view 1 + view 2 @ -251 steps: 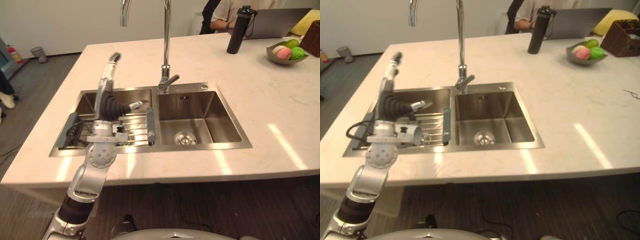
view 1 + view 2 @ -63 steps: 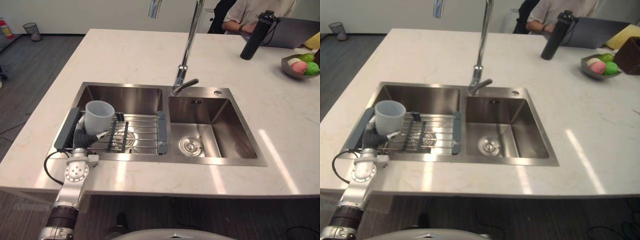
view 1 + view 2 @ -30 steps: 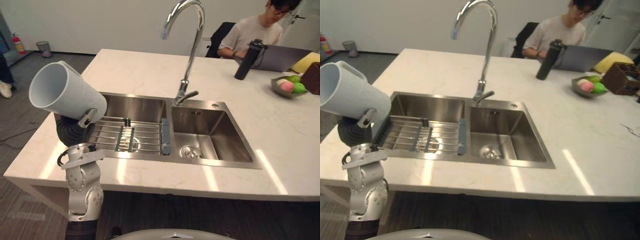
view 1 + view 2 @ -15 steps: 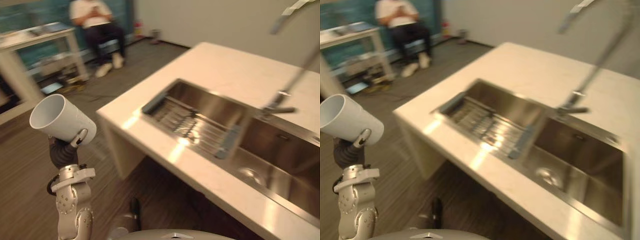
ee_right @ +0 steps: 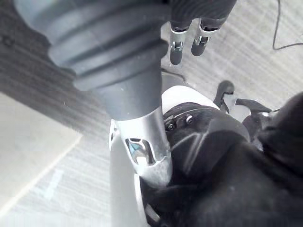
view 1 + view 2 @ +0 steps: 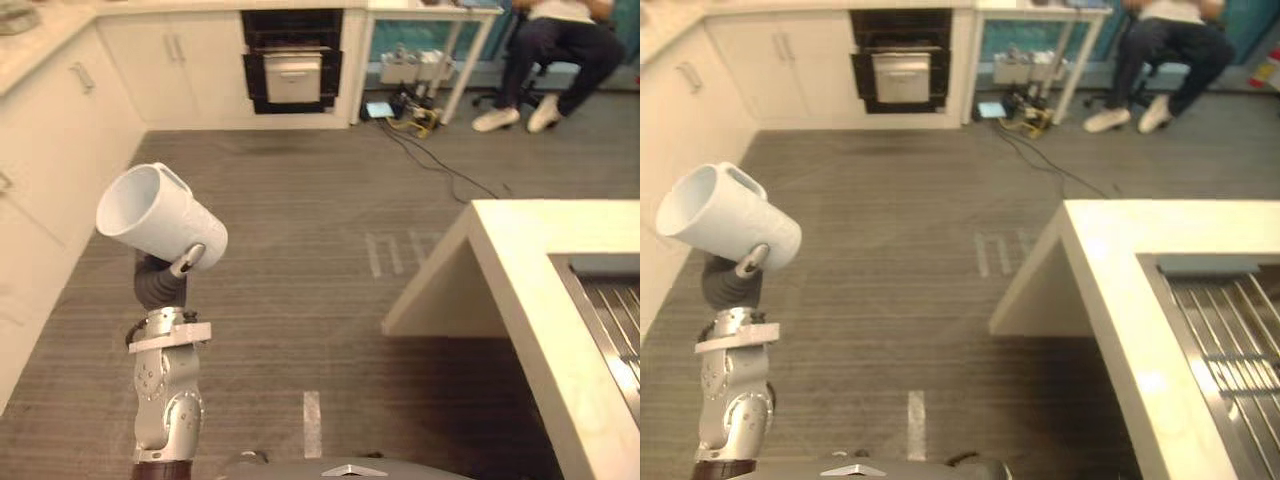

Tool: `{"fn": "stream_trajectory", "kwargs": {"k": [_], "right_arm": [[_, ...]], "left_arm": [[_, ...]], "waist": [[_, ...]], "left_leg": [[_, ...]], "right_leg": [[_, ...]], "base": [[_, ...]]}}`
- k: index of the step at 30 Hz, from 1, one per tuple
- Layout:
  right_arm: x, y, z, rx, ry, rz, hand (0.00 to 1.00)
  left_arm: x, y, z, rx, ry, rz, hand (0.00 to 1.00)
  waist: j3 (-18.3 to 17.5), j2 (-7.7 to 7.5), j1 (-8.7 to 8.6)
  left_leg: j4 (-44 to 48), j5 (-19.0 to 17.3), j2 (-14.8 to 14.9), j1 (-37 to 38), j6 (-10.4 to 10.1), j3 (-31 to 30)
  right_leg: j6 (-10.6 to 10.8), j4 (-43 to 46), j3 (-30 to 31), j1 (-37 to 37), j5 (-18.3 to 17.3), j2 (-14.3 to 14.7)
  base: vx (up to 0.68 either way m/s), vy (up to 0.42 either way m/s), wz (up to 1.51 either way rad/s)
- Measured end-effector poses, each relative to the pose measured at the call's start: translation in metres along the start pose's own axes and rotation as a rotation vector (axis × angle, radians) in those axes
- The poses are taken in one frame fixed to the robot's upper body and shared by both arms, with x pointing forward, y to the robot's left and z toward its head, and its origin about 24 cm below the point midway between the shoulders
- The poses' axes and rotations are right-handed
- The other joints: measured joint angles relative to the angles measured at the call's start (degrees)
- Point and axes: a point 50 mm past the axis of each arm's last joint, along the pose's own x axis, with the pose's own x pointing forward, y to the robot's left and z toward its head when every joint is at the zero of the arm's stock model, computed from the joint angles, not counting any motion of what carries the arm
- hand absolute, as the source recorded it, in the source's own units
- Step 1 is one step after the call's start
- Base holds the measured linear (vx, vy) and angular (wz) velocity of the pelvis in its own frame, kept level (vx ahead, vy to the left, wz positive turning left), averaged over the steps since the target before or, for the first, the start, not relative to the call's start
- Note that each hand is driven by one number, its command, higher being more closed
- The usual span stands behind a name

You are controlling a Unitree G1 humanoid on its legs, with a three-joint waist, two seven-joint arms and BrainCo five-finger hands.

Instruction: Walk over to the sink, pick up the cup, carry it to the dishwasher, place the cup inside the dishwasher, then close the dishwasher door

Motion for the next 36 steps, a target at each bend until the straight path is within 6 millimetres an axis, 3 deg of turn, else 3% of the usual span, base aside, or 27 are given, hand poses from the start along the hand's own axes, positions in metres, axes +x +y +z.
{"fn": "stream_trajectory", "kwargs": {"k": [1, 2, 3, 4, 5, 6, 7, 8, 9, 11, 13, 16, 17, 18, 24, 36], "right_arm": [[-0.002, -0.003, 0.002, -0.003, -0.010, 0.016, 0.00], [-0.004, -0.003, 0.002, -0.010, -0.031, 0.033, 0.00], [-0.004, -0.002, 0.003, -0.013, -0.046, 0.036, 0.00], [-0.003, 0.002, 0.002, -0.022, -0.074, 0.043, 0.00], [0.000, 0.007, -0.005, -0.032, -0.075, 0.034, 0.00], [0.002, 0.011, -0.010, -0.032, -0.067, 0.032, 0.00], [0.009, 0.024, -0.023, -0.054, -0.034, 0.042, 0.00], [0.010, 0.027, -0.027, -0.063, -0.023, 0.039, 0.00], [0.012, 0.030, -0.029, -0.092, -0.018, 0.029, 0.00], [0.011, 0.030, -0.021, -0.162, -0.030, 0.035, 0.00], [0.010, 0.027, -0.017, -0.210, -0.035, 0.030, 0.00], [0.007, 0.021, -0.023, -0.208, -0.018, 0.011, 0.00], [0.009, 0.024, -0.022, -0.225, -0.016, 0.008, 0.00], [0.015, 0.035, -0.021, -0.331, 0.035, -0.016, 0.00], [0.015, 0.035, -0.021, -0.339, 0.036, -0.016, 0.00], [0.016, 0.037, -0.015, -0.496, 0.000, -0.022, 0.00]], "left_arm": [[-0.002, -0.006, -0.004, -0.017, 0.018, -0.022, 1.00], [-0.002, -0.019, -0.011, -0.043, 0.048, -0.089, 1.00], [-0.001, -0.026, -0.015, -0.058, 0.061, -0.119, 1.00], [-0.001, -0.037, -0.023, -0.085, 0.089, -0.169, 1.00], [-0.001, -0.045, -0.031, -0.104, 0.114, -0.202, 1.00], [0.000, -0.047, -0.034, -0.107, 0.124, -0.217, 1.00], [0.002, -0.048, -0.037, -0.107, 0.131, -0.226, 1.00], [0.003, -0.046, -0.036, -0.101, 0.131, -0.217, 1.00], [0.003, -0.043, -0.037, -0.093, 0.132, -0.203, 1.00], [0.002, -0.042, -0.037, -0.092, 0.132, -0.196, 1.00], [0.003, -0.047, -0.037, -0.105, 0.130, -0.209, 1.00], [0.005, -0.057, -0.025, -0.132, 0.076, -0.248, 1.00], [0.006, -0.058, -0.022, -0.131, 0.064, -0.259, 1.00], [-0.007, -0.021, -0.045, 0.008, 0.228, -0.189, 1.00], [-0.006, -0.019, -0.044, 0.012, 0.222, -0.177, 1.00], [0.003, 0.016, -0.023, 0.066, 0.104, 0.096, 1.00]], "waist": [[-0.28, 1.15, 0.07], [-0.64, 1.95, 0.01], [-0.59, 1.84, -0.34], [-0.70, 1.75, -1.25], [-0.91, 1.90, -2.24], [-1.19, 1.04, -2.41], [-1.03, -0.98, -1.45], [-1.40, -2.05, -1.24], [-1.90, -3.78, -1.01], [-2.02, -2.78, -0.78], [-2.81, -1.44, -1.20], [-3.45, -1.84, -1.14], [-3.90, -2.38, -1.03], [-5.99, -5.70, -2.24], [-6.02, -5.68, -2.08], [-6.08, -5.61, -2.05]], "left_leg": [[0.71, -0.38, 0.16, -0.58, 0.27, -0.86], [2.01, -0.56, -0.50, -2.10, 0.74, -3.88], [2.37, -0.48, -0.96, -2.65, 1.02, -5.78], [2.42, 0.14, -1.56, -3.11, 1.53, -9.61], [2.37, 1.05, -1.48, -3.73, 1.55, -12.87], [2.21, 1.49, -1.38, -4.25, 1.44, -14.16], [2.21, 2.09, -1.56, -4.74, 0.69, -15.68], [2.21, 2.18, -1.98, -5.12, 0.27, -15.86], [1.97, 1.58, -2.33, -5.30, -0.33, -15.84], [1.86, 0.74, -0.64, -4.77, -0.36, -13.72], [-0.32, 2.18, 0.76, -2.75, -1.35, -11.25], [-3.03, 4.11, 1.62, -0.62, -2.70, -9.94], [-3.89, 4.80, 1.55, -0.41, -2.90, -9.67], [-7.65, 8.53, -0.26, 0.48, -1.71, -8.84], [-7.63, 8.45, -0.36, 0.65, -1.66, -8.93], [-7.57, 8.11, -0.70, 1.01, -1.57, -10.99]], "right_leg": [[-0.22, 0.53, 5.13, -0.98, 1.03, 0.07], [-0.08, 1.32, 16.63, -2.62, 1.79, 0.60], [-0.20, 1.98, 22.09, -3.41, 1.87, 0.77], [0.02, 3.00, 32.39, -4.78, 2.04, 1.77], [3.98, 0.33, 43.24, -4.60, -1.87, 5.12], [4.81, -1.66, 47.69, -4.34, -3.49, 6.92], [6.23, -6.92, 54.50, -3.46, -4.15, 10.35], [6.34, -8.79, 55.72, -3.10, -2.89, 11.00], [9.48, -10.44, 55.59, -2.08, -2.87, 10.81], [10.91, -11.70, 54.73, -1.47, -3.26, 11.65], [11.10, -12.78, 53.92, -0.07, -3.15, 12.38], [10.92, -14.64, 53.03, 2.46, -2.64, 13.37], [10.91, -15.14, 53.29, 2.42, -2.36, 13.42], [11.81, -21.65, 52.97, 4.28, 1.81, 13.27], [11.76, -21.40, 52.77, 4.31, 1.91, 13.25], [10.06, -18.84, 52.20, 4.28, 0.17, 13.07]], "base": [[-0.05, 0.088, 0.96], [-0.03, 0.061, 0.85], [-0.04, 0.040, 1.26], [0.01, 0.010, 1.45], [0.03, -0.024, 1.46], [0.02, -0.118, 1.23], [-0.02, -0.150, 0.66], [-0.05, -0.218, 0.47], [-0.03, -0.152, 0.10], [0.00, -0.124, 0.01], [0.07, -0.103, 0.12], [0.07, -0.059, 0.05], [0.03, -0.006, -0.01], [0.00, 0.000, 0.00], [0.00, 0.000, 0.01], [-0.01, -0.002, 0.05]]}}
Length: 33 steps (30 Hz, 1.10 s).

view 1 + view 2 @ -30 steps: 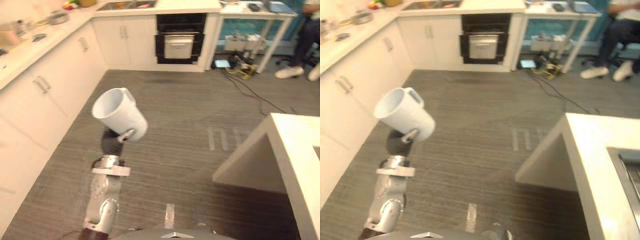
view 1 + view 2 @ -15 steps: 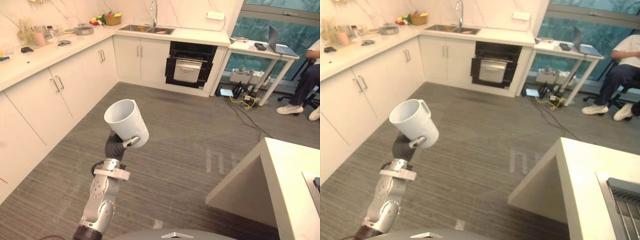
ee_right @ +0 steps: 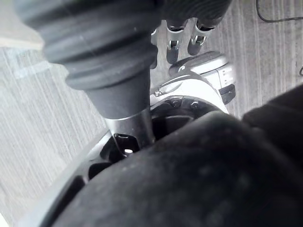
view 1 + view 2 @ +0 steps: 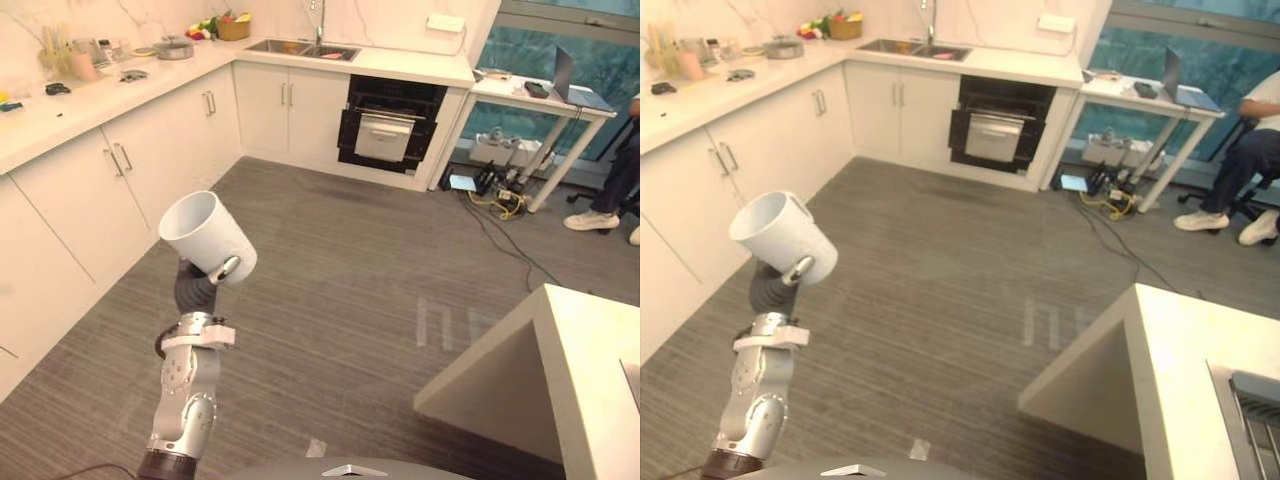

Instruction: Walk over to the sink, pick up the cup, carry it to the dishwasher, place the cup inside the dishwasher, then close the dishwasher door

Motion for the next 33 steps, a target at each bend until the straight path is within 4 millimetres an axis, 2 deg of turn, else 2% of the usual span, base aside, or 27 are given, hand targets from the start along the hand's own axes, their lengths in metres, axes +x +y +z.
{"fn": "stream_trajectory", "kwargs": {"k": [2, 4, 5, 6, 7, 9, 10, 11, 12, 13, 14, 15, 16, 17, 19, 20, 21, 22, 23, 24, 25, 26, 28, 29, 30, 31, 33], "right_arm": [[0.000, 0.001, 0.001, -0.029, -0.007, -0.001, 0.00], [0.001, 0.002, 0.003, -0.031, -0.015, -0.005, 0.00], [0.002, 0.004, 0.005, -0.049, -0.019, 0.003, 0.00], [0.002, 0.003, 0.010, -0.075, -0.025, 0.012, 0.00], [0.002, 0.001, 0.014, -0.092, -0.032, 0.022, 0.00], [0.002, 0.000, 0.015, -0.099, -0.031, 0.025, 0.00], [0.002, -0.002, 0.016, -0.107, -0.029, 0.022, 0.00], [0.002, -0.002, 0.017, -0.110, -0.029, 0.024, 0.00], [0.001, -0.004, 0.019, -0.104, -0.038, 0.029, 0.00], [0.000, -0.010, 0.020, -0.095, -0.039, 0.023, 0.00], [0.000, -0.009, 0.019, -0.092, -0.038, 0.025, 0.00], [0.000, -0.009, 0.020, -0.076, -0.047, 0.024, 0.00], [0.000, -0.009, 0.020, -0.069, -0.051, 0.022, 0.00], [0.000, -0.011, 0.020, -0.069, -0.045, 0.018, 0.00], [-0.001, -0.012, 0.010, -0.041, -0.021, 0.009, 0.00], [-0.002, -0.012, 0.007, -0.023, -0.019, 0.003, 0.00], [-0.001, -0.011, 0.007, 0.000, -0.029, 0.005, 0.00], [0.000, -0.008, 0.007, 0.007, -0.030, 0.013, 0.00], [0.002, -0.002, 0.004, 0.020, -0.026, 0.022, 0.00], [0.002, -0.002, 0.003, 0.030, -0.027, 0.017, 0.00], [0.002, -0.001, 0.006, 0.032, -0.039, 0.019, 0.00], [0.000, -0.004, 0.004, 0.033, -0.043, 0.013, 0.00], [0.001, 0.000, 0.010, 0.036, -0.086, 0.024, 0.00], [0.002, 0.006, 0.012, 0.039, -0.113, 0.041, 0.00], [0.003, 0.012, 0.015, 0.052, -0.144, 0.053, 0.00], [0.003, 0.013, 0.016, 0.057, -0.159, 0.057, 0.00], [0.002, 0.015, 0.016, 0.072, -0.178, 0.061, 0.00]], "left_arm": [[-0.004, 0.001, 0.004, -0.009, -0.017, 0.023, 1.00], [-0.009, 0.001, 0.007, -0.015, -0.026, 0.029, 1.00], [-0.014, -0.001, 0.010, -0.032, -0.038, 0.035, 1.00], [-0.016, -0.004, 0.013, -0.046, -0.051, 0.035, 1.00], [-0.021, -0.007, 0.015, -0.067, -0.060, 0.041, 1.00], [-0.022, -0.007, 0.015, -0.072, -0.061, 0.045, 1.00], [-0.022, -0.005, 0.016, -0.069, -0.066, 0.044, 1.00], [-0.022, -0.004, 0.017, -0.065, -0.071, 0.046, 1.00], [-0.021, 0.000, 0.019, -0.056, -0.081, 0.058, 1.00], [-0.024, 0.007, 0.019, -0.044, -0.081, 0.088, 1.00], [-0.025, 0.011, 0.018, -0.040, -0.075, 0.110, 1.00], [-0.024, 0.017, 0.018, -0.028, -0.075, 0.135, 1.00], [-0.025, 0.020, 0.019, -0.025, -0.081, 0.146, 1.00], [-0.026, 0.021, 0.018, -0.024, -0.076, 0.151, 1.00], [-0.030, 0.022, 0.016, -0.023, -0.062, 0.152, 1.00], [-0.029, 0.020, 0.016, -0.026, -0.062, 0.126, 1.00], [-0.024, 0.016, 0.017, -0.027, -0.073, 0.089, 1.00], [-0.021, 0.014, 0.019, -0.023, -0.075, 0.067, 1.00], [-0.018, 0.013, 0.021, -0.011, -0.067, 0.039, 1.00], [-0.018, 0.009, 0.022, -0.013, -0.063, 0.020, 1.00], [-0.018, 0.006, 0.022, -0.017, -0.058, 0.010, 1.00], [-0.020, 0.000, 0.018, -0.029, -0.038, -0.011, 1.00], [-0.017, -0.010, 0.017, -0.032, -0.039, -0.051, 1.00], [-0.014, -0.015, 0.017, -0.037, -0.043, -0.069, 1.00], [-0.010, -0.022, 0.016, -0.052, -0.048, -0.095, 1.00], [-0.007, -0.029, 0.015, -0.066, -0.047, -0.122, 1.00], [0.000, -0.046, 0.010, -0.097, -0.036, -0.185, 1.00]], "waist": [[-0.02, -0.22, 0.41], [0.68, -0.76, 0.78], [1.60, -0.47, 1.38], [2.69, 0.07, 1.70], [3.57, 0.78, 2.10], [3.71, 0.69, 2.24], [4.13, 1.08, 2.60], [4.12, 0.71, 2.58], [4.79, 1.24, 2.43], [5.14, 2.14, 3.09], [5.02, 2.60, 3.35], [5.32, 2.18, 3.18], [6.27, 2.28, 3.73], [6.48, 2.30, 4.03], [5.93, 1.81, 4.80], [4.97, 1.19, 4.92], [4.62, 1.34, 4.57], [4.77, 0.83, 4.17], [4.80, -1.24, 3.77], [4.38, -2.15, 4.00], [4.00, -2.34, 4.04], [3.94, -0.33, 3.75], [3.60, 0.48, 3.11], [3.75, 0.22, 2.30], [4.64, 0.06, 1.47], [5.15, 0.32, 1.19], [5.69, 1.32, 0.30]], "left_leg": [[0.62, -1.01, 0.18, -0.50, 0.08, 0.04], [9.62, -5.29, 1.29, -4.47, -0.07, -0.17], [20.38, -9.58, 3.27, -8.54, -0.81, -0.74], [30.33, -11.41, 5.06, -12.54, 0.13, -0.85], [41.11, -11.42, 7.63, -17.90, 0.77, -0.40], [45.15, -12.54, 9.05, -19.83, 1.16, 0.72], [43.12, -14.69, 8.32, -20.29, 1.75, 1.75], [40.64, -15.02, 7.40, -20.48, 1.91, 2.03], [32.56, -13.91, 5.02, -20.43, 1.88, 1.38], [28.01, -8.29, 2.51, -18.94, 1.81, -0.02], [27.08, -8.93, 1.57, -18.04, 1.68, 0.21], [28.84, -11.07, 0.93, -18.27, 1.02, -0.24], [32.91, -12.89, 0.67, -19.57, 1.43, -0.37], [35.03, -14.23, 0.41, -20.12, 1.93, -0.97], [35.76, -16.47, -2.39, -19.50, 3.40, -2.88], [33.92, -16.82, -4.22, -18.61, 4.46, -2.89], [34.11, -16.79, -4.38, -18.85, 6.23, -2.28], [34.70, -17.10, -4.62, -18.21, 7.30, -1.69], [35.10, -18.16, -6.31, -15.41, 8.12, -1.11], [34.74, -19.82, -7.37, -13.22, 8.17, -0.15], [33.99, -20.48, -7.46, -11.69, 8.00, -0.19], [30.63, -20.54, -7.42, -8.32, 7.89, -1.04], [25.61, -19.48, -7.02, -4.63, 7.96, -2.26], [22.00, -18.82, -6.68, -1.79, 7.54, -2.52], [19.27, -18.58, -5.92, 1.19, 7.17, -2.84], [17.95, -18.62, -5.10, 3.31, 7.15, -3.11], [17.33, -19.87, -3.11, 6.32, 6.44, -5.68]], "right_leg": [[0.64, 3.05, 0.72, -1.20, -2.47, -0.17], [0.79, 6.86, 1.80, -2.63, -5.48, -0.11], [0.31, 9.23, 1.89, -3.08, -6.84, 0.19], [0.01, 11.14, 1.63, -3.22, -7.95, 0.80], [-0.42, 13.00, 0.95, -2.73, -9.45, 1.45], [-0.87, 13.13, 0.01, -1.40, -10.27, 1.40], [-0.44, 12.95, -0.05, -0.59, -10.65, 0.86], [-0.11, 12.80, -0.04, -0.23, -10.85, 0.38], [0.85, 12.36, 0.24, 0.15, -11.43, -0.37], [2.12, 11.08, 2.10, 1.09, -11.67, -0.52], [1.93, 10.21, 3.78, 1.54, -12.01, -0.40], [1.89, 12.10, 5.36, 1.93, -12.49, 0.75], [0.43, 12.97, 5.19, 2.48, -13.67, 1.50], [1.14, 12.72, 5.32, 2.79, -13.90, 1.30], [0.63, 13.01, 6.08, 3.27, -14.11, -0.10], [1.45, 16.17, 7.30, 2.00, -14.72, -1.28], [4.60, 27.12, 8.81, -2.17, -16.26, -2.39], [6.61, 36.57, 9.71, -4.66, -16.18, -3.18], [10.36, 48.80, 10.71, -6.88, -10.66, -4.91], [11.09, 51.12, 10.09, -7.06, -4.90, -6.76], [9.97, 52.35, 9.66, -7.23, -2.06, -6.97], [6.94, 55.32, 10.12, -9.19, 5.77, -6.30], [4.88, 60.53, 10.06, -15.25, -2.54, -3.50], [1.64, 60.67, 7.88, -19.65, -8.05, -1.92], [0.19, 58.18, 3.60, -23.33, -11.19, -1.59], [-1.08, 54.80, 0.97, -25.84, -12.52, -1.55], [-1.79, 42.43, -0.33, -29.17, -11.48, -1.24]], "base": [[-0.03, -0.019, 0.01], [-0.02, -0.038, 0.06], [-0.05, -0.033, 0.03], [-0.08, -0.050, 0.13], [-0.05, -0.010, 0.22], [0.05, 0.033, 0.30], [0.08, 0.086, 0.25], [0.05, 0.128, 0.19], [0.07, 0.177, -0.05], [0.11, 0.163, -0.15], [0.19, 0.116, -0.10], [0.27, 0.019, 0.09], [0.28, 0.024, 0.11], [0.26, 0.111, -0.06], [0.18, 0.158, -0.17], [0.19, 0.100, -0.07], [0.21, 0.096, 0.05], [0.32, 0.094, 0.15], [0.38, 0.076, -0.10], [0.37, 0.063, -0.21], [0.32, 0.087, -0.34], [0.30, 0.092, -0.20], [0.30, 0.052, -0.15], [0.31, -0.054, 0.03], [0.40, -0.104, 0.13], [0.44, -0.109, 0.26], [0.43, -0.100, 0.73]]}}
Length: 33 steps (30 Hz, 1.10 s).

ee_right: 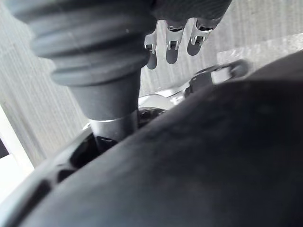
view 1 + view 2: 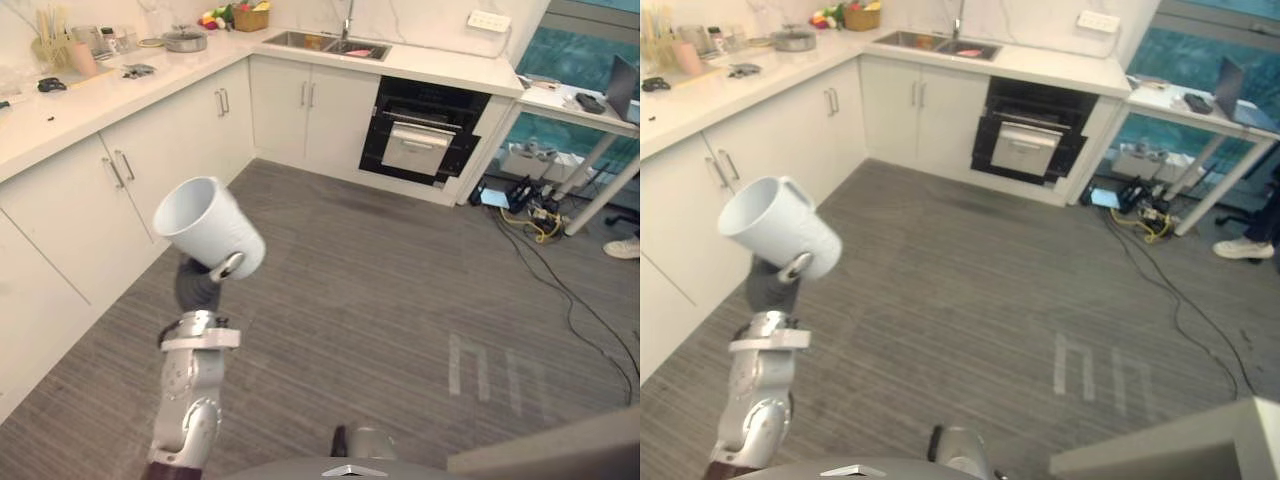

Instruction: Walk over to the sink, pick up the cup, carry it to the dishwasher, place the cup inside the dishwasher, then close the dishwasher door

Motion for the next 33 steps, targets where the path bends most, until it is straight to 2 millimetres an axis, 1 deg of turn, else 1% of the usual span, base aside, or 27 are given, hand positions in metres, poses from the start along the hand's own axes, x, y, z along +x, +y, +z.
{"fn": "stream_trajectory", "kwargs": {"k": [1, 3, 4, 5, 6, 7, 8, 10, 11, 12, 13, 14, 15, 16, 18, 19, 21, 23, 24, 25, 27, 28, 29, 30, 31, 32, 33], "right_arm": [[0.000, 0.002, -0.001, 0.013, -0.013, 0.003, 0.00], [0.000, 0.005, -0.001, 0.015, -0.011, 0.014, 0.00], [-0.002, 0.003, -0.006, 0.008, 0.005, 0.010, 0.00], [-0.002, 0.000, -0.003, 0.000, 0.018, 0.001, 0.00], [-0.002, -0.006, 0.001, -0.022, 0.021, -0.003, 0.00], [-0.004, -0.014, 0.010, -0.071, 0.027, 0.012, 0.00], [-0.005, -0.016, 0.012, -0.082, 0.036, 0.021, 0.00], [-0.006, -0.018, 0.013, -0.082, 0.049, 0.023, 0.00], [-0.005, -0.019, 0.017, -0.109, 0.050, 0.024, 0.00], [-0.005, -0.020, 0.019, -0.130, 0.051, 0.020, 0.00], [-0.005, -0.021, 0.018, -0.134, 0.055, 0.018, 0.00], [-0.006, -0.022, 0.017, -0.140, 0.057, 0.015, 0.00], [-0.007, -0.023, 0.016, -0.153, 0.059, 0.013, 0.00], [-0.007, -0.024, 0.016, -0.159, 0.060, 0.013, 0.00], [-0.007, -0.024, 0.017, -0.204, 0.070, 0.014, 0.00], [-0.007, -0.023, 0.016, -0.216, 0.077, 0.012, 0.00], [-0.005, -0.021, 0.013, -0.231, 0.101, -0.005, 0.00], [-0.006, -0.022, 0.010, -0.239, 0.112, -0.016, 0.00], [-0.007, -0.022, 0.007, -0.243, 0.126, -0.025, 0.00], [-0.006, -0.021, 0.000, -0.223, 0.156, -0.054, 0.00], [-0.007, -0.024, -0.005, -0.188, 0.173, -0.072, 0.00], [-0.008, -0.023, -0.010, -0.144, 0.183, -0.083, 0.00], [-0.008, -0.023, -0.012, -0.133, 0.187, -0.086, 0.00], [-0.009, -0.022, -0.020, -0.088, 0.202, -0.093, 0.00], [-0.009, -0.019, -0.025, -0.050, 0.204, -0.089, 0.00], [-0.008, -0.017, -0.025, -0.043, 0.199, -0.088, 0.00], [-0.006, -0.013, -0.023, -0.022, 0.179, -0.083, 0.00]], "left_arm": [[0.005, -0.009, -0.004, -0.023, 0.012, -0.037, 1.00], [0.006, -0.016, -0.006, -0.043, 0.013, -0.063, 1.00], [0.004, -0.016, -0.006, -0.050, 0.013, -0.063, 1.00], [-0.001, -0.012, -0.008, -0.060, 0.015, -0.037, 1.00], [-0.005, -0.010, -0.011, -0.074, 0.029, -0.015, 1.00], [-0.014, -0.009, -0.015, -0.096, 0.048, 0.014, 1.00], [-0.016, -0.009, -0.016, -0.104, 0.051, 0.023, 1.00], [-0.014, -0.012, -0.017, -0.119, 0.043, 0.021, 1.00], [-0.014, -0.016, -0.018, -0.139, 0.042, 0.017, 1.00], [-0.014, -0.022, -0.020, -0.152, 0.049, 0.001, 1.00], [-0.014, -0.022, -0.021, -0.153, 0.051, 0.000, 1.00], [-0.013, -0.022, -0.020, -0.153, 0.046, 0.006, 1.00], [-0.012, -0.022, -0.017, -0.153, 0.035, 0.018, 1.00], [-0.012, -0.021, -0.015, -0.152, 0.027, 0.022, 1.00], [-0.011, -0.020, -0.008, -0.147, -0.002, 0.030, 1.00], [-0.011, -0.019, -0.007, -0.144, -0.005, 0.034, 1.00], [-0.014, -0.018, -0.005, -0.140, -0.007, 0.040, 1.00], [-0.023, -0.016, -0.007, -0.135, 0.004, 0.053, 1.00], [-0.027, -0.015, -0.008, -0.130, 0.019, 0.052, 1.00], [-0.029, -0.014, -0.009, -0.115, 0.033, 0.033, 1.00], [-0.026, -0.015, -0.006, -0.106, 0.017, -0.001, 1.00], [-0.022, -0.014, -0.005, -0.090, 0.015, -0.024, 1.00], [-0.021, -0.014, -0.004, -0.085, 0.017, -0.030, 1.00], [-0.018, -0.013, -0.004, -0.069, 0.024, -0.064, 1.00], [-0.015, -0.013, -0.005, -0.058, 0.031, -0.094, 1.00], [-0.015, -0.012, -0.005, -0.050, 0.039, -0.099, 1.00], [-0.015, -0.012, -0.007, -0.045, 0.057, -0.098, 1.00]], "waist": [[-0.02, 0.42, -1.26], [-0.05, 0.41, -2.28], [-0.25, 0.03, -2.35], [-0.58, 0.03, -2.21], [-0.39, 1.65, -2.04], [-0.62, 4.33, -2.00], [-0.46, 5.08, -2.08], [-0.02, 6.28, -2.02], [0.33, 6.52, -2.05], [0.67, 6.90, -1.52], [0.76, 6.80, -1.05], [0.70, 6.53, 0.12], [0.69, 6.45, 0.99], [0.63, 6.34, 1.40], [0.59, 5.79, 2.37], [0.55, 5.41, 2.44], [1.06, 3.85, 3.27], [1.32, 3.41, 4.01], [1.08, 2.78, 4.45], [-0.56, 1.08, 4.56], [-0.71, 0.27, 4.61], [-1.47, -0.96, 4.49], [-1.70, -1.20, 4.46], [-2.87, -2.30, 4.29], [-3.33, -2.75, 3.78], [-3.43, -3.29, 3.74], [-3.20, -4.50, 3.63]], "left_leg": [[0.72, -1.49, 1.49, 1.16, -0.72, -2.85], [2.85, -4.41, 2.80, 2.19, -2.60, -5.67], [5.20, -7.41, 3.50, 3.06, -4.10, -6.90], [8.09, -9.63, 4.91, 4.41, -5.00, -7.18], [9.98, -9.63, 6.40, 4.54, -4.91, -7.03], [17.82, -6.34, 8.90, 2.47, -3.83, -6.94], [22.76, -2.26, 10.25, 0.44, -4.28, -6.72], [34.12, 9.89, 12.82, -4.85, -6.29, -7.13], [44.95, 19.29, 14.85, -11.27, -7.71, -7.79], [54.07, 17.32, 15.47, -17.57, -6.51, -7.37], [56.70, 15.69, 15.14, -19.98, -6.11, -6.54], [57.59, 11.87, 13.98, -23.54, -5.34, -4.05], [54.35, 8.25, 13.13, -26.50, -5.28, -0.81], [51.40, 6.93, 12.94, -27.29, -5.10, 1.12], [34.57, 3.07, 12.02, -28.99, -4.04, 8.08], [28.82, 3.34, 10.91, -28.90, -3.75, 8.86], [10.08, 8.41, 6.04, -29.18, -3.85, 7.82], [1.68, 16.25, 3.58, -30.61, -5.06, 4.47], [1.80, 20.77, 3.10, -29.86, -4.17, 4.48], [5.03, 19.35, 1.60, -29.11, 0.23, 5.90], [10.14, 14.98, 1.72, -29.04, 0.79, 6.41], [13.60, 11.33, 1.58, -27.76, 1.09, 6.14], [13.83, 10.72, 1.48, -27.34, 1.02, 6.11], [13.81, 8.47, 0.95, -25.16, 1.15, 5.99], [12.42, 5.89, 0.40, -22.62, 1.09, 6.13], [11.63, 5.20, -0.22, -21.17, 1.33, 6.57], [9.41, 3.77, -1.60, -17.02, 1.81, 7.62]], "right_leg": [[-0.03, -9.46, 3.79, -0.88, 3.14, 0.76], [0.63, -18.14, 10.47, -0.72, 7.93, 1.48], [0.55, -19.55, 13.55, -0.26, 10.95, 1.47], [4.86, -15.07, 13.92, -0.72, 13.59, 1.95], [3.64, -12.81, 12.83, -0.66, 11.10, 2.92], [1.99, -10.02, 11.37, -0.05, 7.14, 5.15], [1.47, -9.81, 11.10, 1.20, 5.82, 6.55], [-0.54, -11.57, 10.55, 4.76, 3.26, 9.24], [-2.56, -14.59, 10.18, 8.31, 2.25, 11.08], [-4.31, -18.47, 9.97, 12.83, 1.85, 12.46], [-5.14, -20.54, 9.88, 15.02, 2.01, 12.70], [-6.20, -24.72, 10.04, 19.67, 2.40, 12.77], [-6.30, -28.21, 10.35, 23.36, 2.50, 12.93], [-6.29, -29.43, 10.55, 24.81, 2.50, 13.00], [-4.85, -32.76, 11.82, 28.99, 2.55, 13.30], [-4.73, -33.48, 12.29, 30.00, 2.54, 13.08], [-3.44, -36.02, 14.35, 32.55, 1.41, 11.11], [-1.29, -36.19, 16.67, 34.93, -1.64, 9.50], [-0.37, -35.85, 17.85, 36.17, -3.10, 8.50], [-0.05, -33.75, 18.98, 36.53, -4.32, 5.99], [0.73, -29.28, 19.80, 36.08, -3.33, 5.33], [0.85, -22.97, 19.62, 35.08, -1.49, 5.16], [1.20, -21.38, 19.64, 34.71, -0.96, 5.13], [4.10, -12.76, 19.56, 31.72, 1.91, 4.86], [10.93, -2.92, 19.46, 27.44, 7.20, 4.31], [13.09, 2.42, 19.43, 24.87, 10.92, 3.51], [10.25, 13.57, 17.82, 19.51, 15.30, 1.02]], "base": [[0.49, -0.181, 1.27], [0.53, -0.244, 1.17], [0.61, -0.336, 0.96], [0.62, -0.335, 0.72], [0.62, -0.322, 0.26], [0.58, -0.282, -0.10], [0.67, -0.340, -0.24], [0.53, -0.248, -0.20], [0.48, -0.181, -0.09], [0.46, -0.169, -0.11], [0.44, -0.161, -0.19], [0.45, -0.124, -0.23], [0.46, -0.103, -0.22], [0.58, -0.064, -0.15], [0.60, 0.010, -0.16], [0.53, 0.083, -0.23], [0.47, 0.119, -0.40], [0.53, 0.223, -0.59], [0.61, 0.292, -0.63], [0.53, 0.248, -0.47], [0.57, 0.233, -0.28], [0.54, 0.230, -0.17], [0.50, 0.197, -0.12], [0.45, 0.180, -0.06], [0.43, 0.173, -0.09], [0.39, 0.161, -0.30], [0.28, 0.115, -0.37]]}}
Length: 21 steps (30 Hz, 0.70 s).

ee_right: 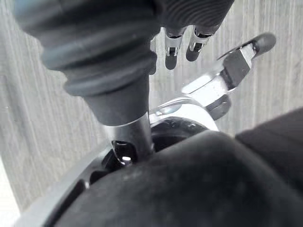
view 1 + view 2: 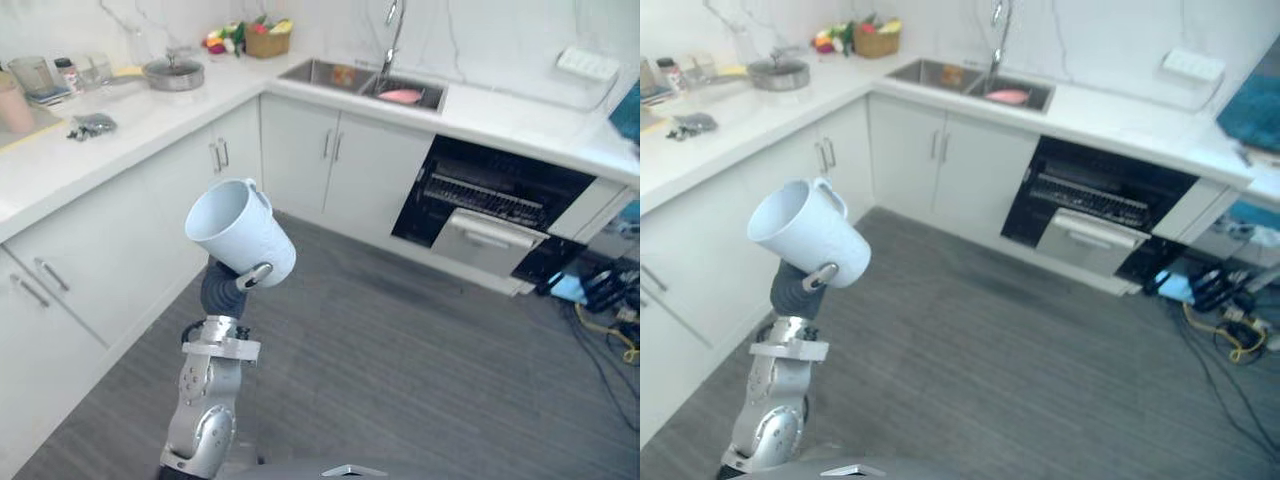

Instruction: Walk over to the sink, pick up the cup, carry it to the dishwasher, place the cup inside the dishwasher, then close the dishwasher door

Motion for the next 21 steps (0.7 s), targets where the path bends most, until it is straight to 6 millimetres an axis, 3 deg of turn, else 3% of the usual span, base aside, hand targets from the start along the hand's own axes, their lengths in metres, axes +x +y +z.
{"fn": "stream_trajectory", "kwargs": {"k": [1, 2, 3, 5, 7, 9, 10, 11, 12, 13, 14, 16, 18, 19, 20, 21], "right_arm": [[0.000, 0.000, 0.001, 0.001, -0.008, 0.004, 0.00], [0.000, 0.001, 0.003, 0.002, -0.026, 0.024, 0.00], [0.000, 0.004, 0.006, 0.001, -0.042, 0.041, 0.00], [-0.001, 0.006, 0.005, 0.028, -0.066, 0.050, 0.00], [0.000, 0.012, 0.004, 0.039, -0.076, 0.062, 0.00], [-0.001, 0.011, 0.002, 0.047, -0.079, 0.063, 0.00], [-0.001, 0.011, 0.003, 0.047, -0.082, 0.065, 0.00], [-0.001, 0.011, 0.002, 0.047, -0.080, 0.069, 0.00], [-0.003, 0.007, -0.002, 0.041, -0.058, 0.062, 0.00], [-0.004, -0.001, 0.004, 0.017, -0.059, 0.053, 0.00], [-0.005, -0.007, 0.012, -0.037, -0.061, 0.067, 0.00], [-0.004, -0.007, 0.019, -0.060, -0.036, 0.100, 0.00], [-0.004, -0.007, 0.022, -0.071, -0.021, 0.101, 0.00], [-0.003, -0.006, 0.023, -0.067, -0.012, 0.099, 0.00], [-0.003, -0.006, 0.024, -0.064, -0.015, 0.097, 0.00], [-0.003, -0.005, 0.025, -0.063, -0.020, 0.102, 0.00]], "left_arm": [[0.000, -0.001, -0.002, -0.003, 0.013, 0.004, 1.00], [-0.001, -0.005, -0.007, -0.006, 0.039, 0.002, 1.00], [-0.001, -0.011, -0.012, -0.022, 0.056, -0.015, 1.00], [0.001, -0.021, -0.015, -0.043, 0.067, -0.046, 1.00], [0.005, -0.028, -0.019, -0.058, 0.075, -0.076, 1.00], [0.010, -0.033, -0.024, -0.073, 0.082, -0.090, 1.00], [0.011, -0.033, -0.025, -0.080, 0.082, -0.087, 1.00], [0.012, -0.034, -0.026, -0.095, 0.080, -0.080, 1.00], [0.011, -0.034, -0.027, -0.116, 0.080, -0.069, 1.00], [0.010, -0.034, -0.031, -0.132, 0.090, -0.052, 1.00], [0.008, -0.032, -0.033, -0.144, 0.102, -0.038, 1.00], [0.008, -0.034, -0.030, -0.153, 0.077, -0.047, 1.00], [0.009, -0.036, -0.028, -0.163, 0.055, -0.051, 1.00], [0.010, -0.036, -0.028, -0.166, 0.048, -0.045, 1.00], [0.010, -0.036, -0.028, -0.166, 0.046, -0.043, 1.00], [0.009, -0.036, -0.028, -0.167, 0.047, -0.038, 1.00]], "waist": [[0.01, 0.01, -0.30], [0.06, 0.68, -1.57], [0.21, 1.39, -2.64], [0.19, 2.49, -3.47], [0.25, 2.85, -4.39], [0.59, 3.63, -5.06], [0.63, 3.94, -5.35], [0.71, 4.25, -5.77], [1.09, 4.67, -5.75], [1.74, 5.94, -5.42], [1.81, 8.18, -5.44], [1.97, 7.94, -5.56], [1.82, 8.49, -5.62], [2.02, 9.46, -5.82], [2.19, 9.73, -5.92], [2.23, 9.82, -5.81]], "left_leg": [[-0.75, -0.57, -0.36, 1.91, 0.05, 0.12], [-2.69, -1.38, -0.30, 5.12, 0.17, 0.02], [-4.94, -1.83, 0.23, 8.76, -0.05, -0.23], [-7.46, -2.72, 1.32, 12.70, -0.97, -0.87], [-8.21, -4.39, 2.44, 15.39, -2.15, -2.56], [-7.57, -7.69, 4.63, 18.66, -4.80, -5.27], [-7.18, -8.81, 5.25, 19.18, -5.43, -6.12], [-6.08, -11.39, 6.38, 20.13, -7.07, -7.99], [-4.87, -13.95, 7.66, 22.08, -8.70, -9.29], [-3.95, -14.73, 9.66, 23.02, -9.00, -9.55], [-1.61, -13.15, 11.20, 22.96, -8.31, -9.62], [2.74, -6.85, 12.00, 22.59, -7.72, -9.40], [7.64, -2.25, 13.85, 21.57, -7.92, -9.66], [16.55, 5.73, 16.28, 18.30, -8.10, -10.57], [21.31, 11.41, 17.04, 16.01, -8.36, -11.85], [26.14, 19.37, 17.39, 13.19, -8.76, -13.29]], "right_leg": [[-2.70, 5.09, -1.34, -2.75, -0.86, -0.94], [-6.80, 10.84, -3.42, -7.05, -3.66, -0.94], [-8.40, 12.04, -5.11, -11.38, -6.71, 0.23], [-8.90, 6.89, -8.53, -16.78, -10.08, 1.46], [-9.45, -4.04, -13.32, -19.50, -10.86, 1.06], [-10.51, -22.12, -16.83, -19.62, -9.38, 0.44], [-10.70, -26.15, -16.25, -19.61, -8.09, 0.42], [-11.25, -33.03, -12.82, -19.11, -5.08, 0.32], [-10.55, -34.32, -12.24, -18.36, 2.76, 0.29], [-10.91, -31.32, -13.56, -18.35, -0.27, 1.68], [-12.18, -26.63, -14.57, -18.87, -3.68, 2.17], [-13.85, -21.14, -14.90, -19.60, -10.16, 3.02], [-15.46, -21.67, -14.75, -18.02, -11.99, 6.25], [-15.84, -24.50, -14.21, -14.85, -13.32, 10.38], [-16.03, -26.26, -13.81, -13.07, -13.70, 12.01], [-16.84, -28.42, -13.00, -10.92, -13.77, 13.55]], "base": [[0.33, 0.109, -0.30], [0.29, 0.065, 0.01], [0.30, 0.048, 0.11], [0.35, 0.003, 0.23], [0.54, -0.074, 0.48], [0.60, -0.146, 0.65], [0.60, -0.200, 0.76], [0.64, -0.241, 0.75], [0.66, -0.247, 0.60], [0.64, -0.229, 0.31], [0.49, -0.180, 0.05], [0.76, -0.339, -0.13], [0.62, -0.274, -0.56], [0.51, -0.204, -0.70], [0.48, -0.172, -0.64], [0.40, -0.053, -0.72]]}}
